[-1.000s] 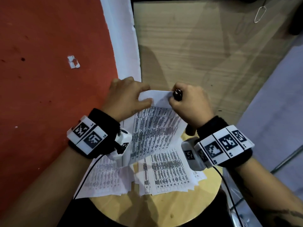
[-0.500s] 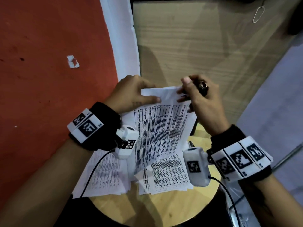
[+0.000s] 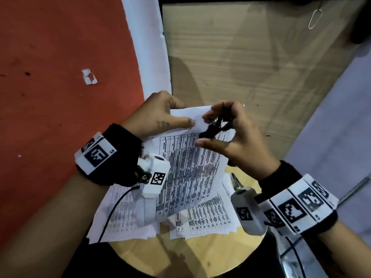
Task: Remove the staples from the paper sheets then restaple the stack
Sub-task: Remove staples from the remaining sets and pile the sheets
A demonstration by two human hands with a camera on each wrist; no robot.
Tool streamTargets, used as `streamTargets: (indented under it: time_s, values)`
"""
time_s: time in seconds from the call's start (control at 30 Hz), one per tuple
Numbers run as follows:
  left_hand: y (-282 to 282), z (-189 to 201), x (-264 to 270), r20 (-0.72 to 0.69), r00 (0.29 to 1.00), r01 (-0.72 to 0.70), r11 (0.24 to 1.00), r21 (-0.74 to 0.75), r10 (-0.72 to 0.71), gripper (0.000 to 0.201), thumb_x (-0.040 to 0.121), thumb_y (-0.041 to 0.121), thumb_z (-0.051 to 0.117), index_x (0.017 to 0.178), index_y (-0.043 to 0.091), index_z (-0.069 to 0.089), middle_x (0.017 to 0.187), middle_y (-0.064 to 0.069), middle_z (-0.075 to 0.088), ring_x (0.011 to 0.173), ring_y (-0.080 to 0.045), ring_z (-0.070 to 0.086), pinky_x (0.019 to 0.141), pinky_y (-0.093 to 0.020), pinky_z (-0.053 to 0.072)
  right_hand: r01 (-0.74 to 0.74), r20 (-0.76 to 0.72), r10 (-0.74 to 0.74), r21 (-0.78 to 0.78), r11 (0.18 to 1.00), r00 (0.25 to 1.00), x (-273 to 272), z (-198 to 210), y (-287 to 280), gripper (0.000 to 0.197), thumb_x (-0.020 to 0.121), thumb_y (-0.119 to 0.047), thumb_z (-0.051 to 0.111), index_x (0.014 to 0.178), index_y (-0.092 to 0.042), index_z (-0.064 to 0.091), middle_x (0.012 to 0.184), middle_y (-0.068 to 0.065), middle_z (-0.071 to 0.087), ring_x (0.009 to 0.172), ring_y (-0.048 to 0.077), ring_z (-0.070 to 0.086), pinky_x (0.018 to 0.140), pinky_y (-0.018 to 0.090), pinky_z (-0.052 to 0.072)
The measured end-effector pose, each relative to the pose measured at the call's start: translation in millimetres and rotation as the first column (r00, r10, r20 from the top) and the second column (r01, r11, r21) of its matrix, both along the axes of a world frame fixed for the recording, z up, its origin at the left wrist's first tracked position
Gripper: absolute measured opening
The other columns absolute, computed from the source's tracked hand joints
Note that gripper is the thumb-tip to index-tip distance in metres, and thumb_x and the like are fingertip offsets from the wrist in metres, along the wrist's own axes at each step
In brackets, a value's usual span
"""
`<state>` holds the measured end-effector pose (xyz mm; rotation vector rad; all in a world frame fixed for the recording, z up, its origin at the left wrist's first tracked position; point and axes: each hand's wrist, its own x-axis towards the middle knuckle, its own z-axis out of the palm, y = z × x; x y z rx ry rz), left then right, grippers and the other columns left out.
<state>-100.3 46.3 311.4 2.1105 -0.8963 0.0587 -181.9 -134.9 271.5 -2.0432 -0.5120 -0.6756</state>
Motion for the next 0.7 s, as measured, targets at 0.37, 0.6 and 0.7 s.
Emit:
streamTargets:
  time_s: [0.37,0.6,0.7]
  values:
    - [-2,6,-12,-0.176,0.978,0.106,0.992,-0.063,-0.116,0.022,0.071,0.025,0.072,0.077,0.004,0.074,0.074,-0.023,0.069,0.06,-0.015,0.055,0.056,-0.025,0.04,0.107,0.327,-0.036,-0.203,0.973,0.944,-2,5,1,0.049,0.071,-0.036,0.075,0.108,-0.005,0.067,0.11,0.001,0.062,0.098,0.014,0.06,0.078,0.033,0.055]
    - [-3,10,-15,-0.202,0.967,0.141,0.987,-0.071,-0.152,0.005,0.075,0.014,0.076,0.077,0.009,0.075,0.072,-0.01,0.073,0.061,-0.011,0.06,0.056,-0.019,0.044,0.015,0.357,0.054,-0.188,0.982,0.932,-1,4,1,0.039,0.071,-0.011,0.078,0.106,0.001,0.066,0.11,0.001,0.059,0.099,0.013,0.06,0.076,0.02,0.056]
    - [-4,11,-16,-0.197,0.963,0.168,0.981,-0.093,-0.183,0.01,0.072,0.017,0.074,0.079,0.011,0.075,0.079,-0.011,0.074,0.066,-0.011,0.062,0.062,-0.02,0.047,0.015,0.377,0.068,-0.215,0.977,0.924,1,5,1,0.038,0.071,-0.009,0.079,0.106,0.001,0.067,0.108,0.001,0.06,0.098,0.014,0.061,0.077,0.021,0.056]
